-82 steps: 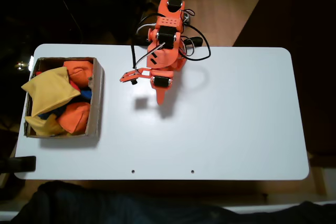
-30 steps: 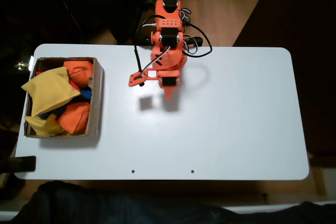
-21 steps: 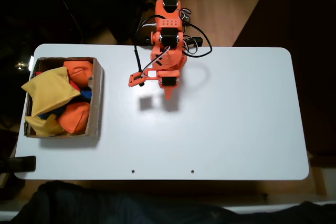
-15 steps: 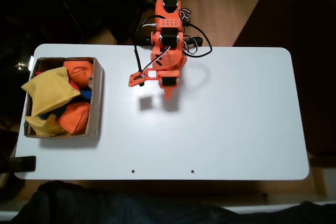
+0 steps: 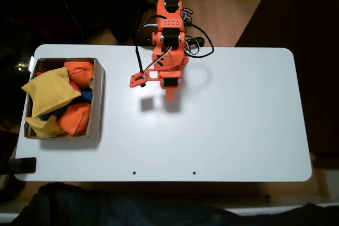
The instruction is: Grasp a bag and put it in the box.
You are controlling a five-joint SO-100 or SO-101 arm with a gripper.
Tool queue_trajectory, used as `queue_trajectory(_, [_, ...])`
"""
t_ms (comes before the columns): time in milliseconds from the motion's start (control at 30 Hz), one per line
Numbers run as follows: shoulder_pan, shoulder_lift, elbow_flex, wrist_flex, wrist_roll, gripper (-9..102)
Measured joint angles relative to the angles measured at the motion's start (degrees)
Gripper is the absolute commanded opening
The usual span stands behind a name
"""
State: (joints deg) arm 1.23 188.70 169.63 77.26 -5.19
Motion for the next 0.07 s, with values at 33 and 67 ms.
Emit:
queue_trajectory(33, [0.0, 0.0, 0.0, 0.0, 0.0, 0])
queue_trajectory(67, [0.0, 0.0, 0.0, 0.0, 0.0, 0])
